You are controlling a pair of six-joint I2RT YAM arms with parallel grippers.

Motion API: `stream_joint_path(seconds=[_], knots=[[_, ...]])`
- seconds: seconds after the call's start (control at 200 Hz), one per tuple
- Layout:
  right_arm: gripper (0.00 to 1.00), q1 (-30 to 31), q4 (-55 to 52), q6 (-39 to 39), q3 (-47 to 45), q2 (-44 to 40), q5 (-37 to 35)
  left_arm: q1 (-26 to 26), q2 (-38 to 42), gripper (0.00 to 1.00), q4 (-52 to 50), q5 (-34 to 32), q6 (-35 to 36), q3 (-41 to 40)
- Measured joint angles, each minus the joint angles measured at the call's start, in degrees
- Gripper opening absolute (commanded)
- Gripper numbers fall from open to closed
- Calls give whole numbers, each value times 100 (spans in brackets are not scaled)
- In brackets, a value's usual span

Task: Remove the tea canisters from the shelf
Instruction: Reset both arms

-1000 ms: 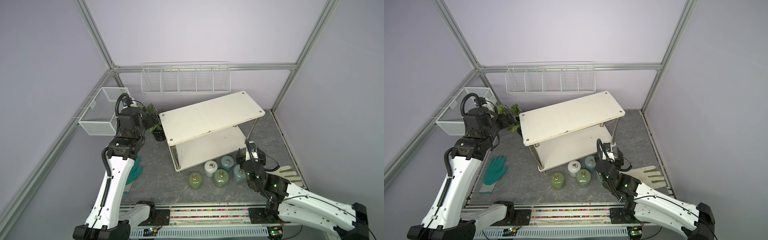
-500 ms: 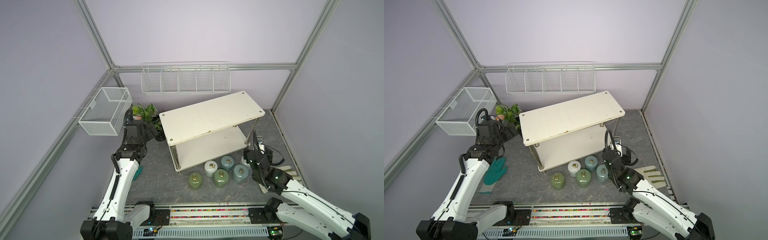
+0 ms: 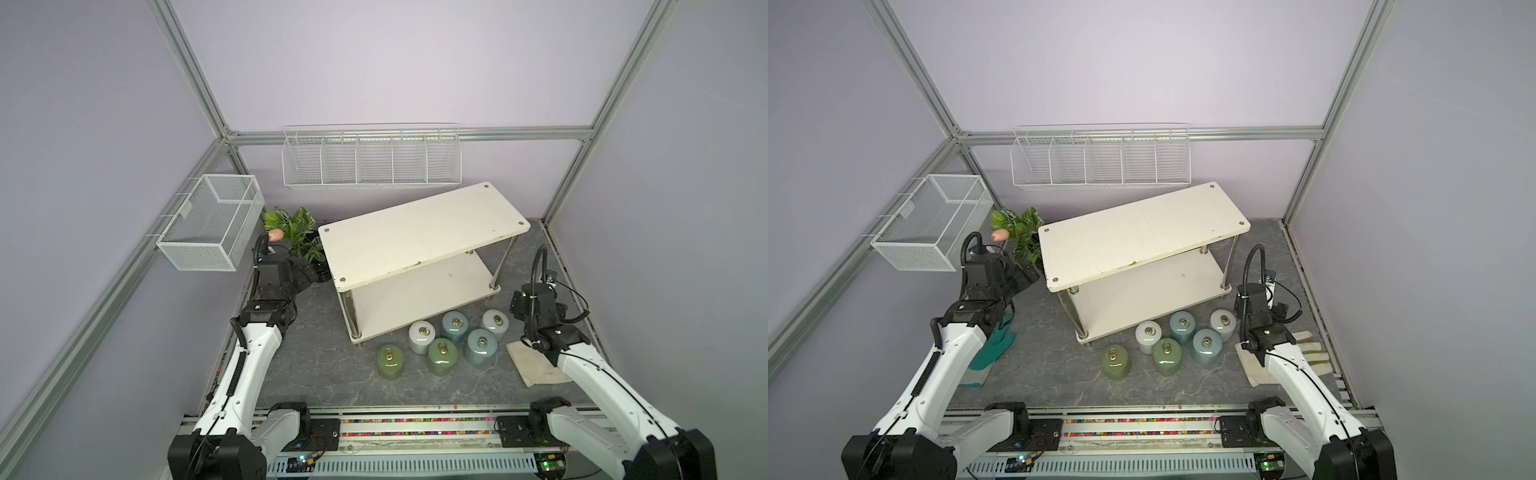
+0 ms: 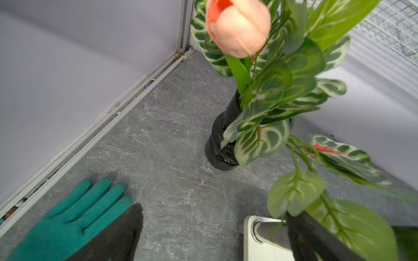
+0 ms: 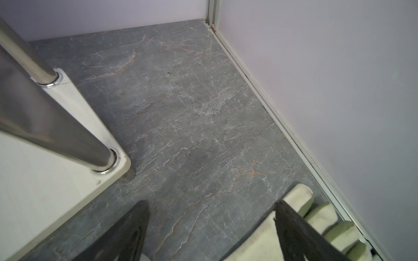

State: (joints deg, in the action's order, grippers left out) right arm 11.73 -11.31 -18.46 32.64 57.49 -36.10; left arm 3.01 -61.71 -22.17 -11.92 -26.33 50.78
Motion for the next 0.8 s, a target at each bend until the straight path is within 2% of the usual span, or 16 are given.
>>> stream_joint_path(seconds=[0.175, 0.275, 0.57, 0.705, 0.8], knots=[[89, -914, 1117, 236, -267, 525, 636, -243, 0, 100, 450, 74, 28, -352], [89, -1220, 1840, 367, -428, 874, 955, -444, 22, 100, 737, 138, 50, -551], [89, -1300, 4006, 992, -826, 1873, 1532, -542, -9, 100, 1698, -131, 291, -852], [89, -1309, 4874, 1154, -1198, 2055, 1729, -553, -243, 100, 2341, -426, 393, -1196], [89, -1309, 5213, 1209, -1300, 2205, 1759, -553, -227, 100, 2940, -636, 485, -1729]])
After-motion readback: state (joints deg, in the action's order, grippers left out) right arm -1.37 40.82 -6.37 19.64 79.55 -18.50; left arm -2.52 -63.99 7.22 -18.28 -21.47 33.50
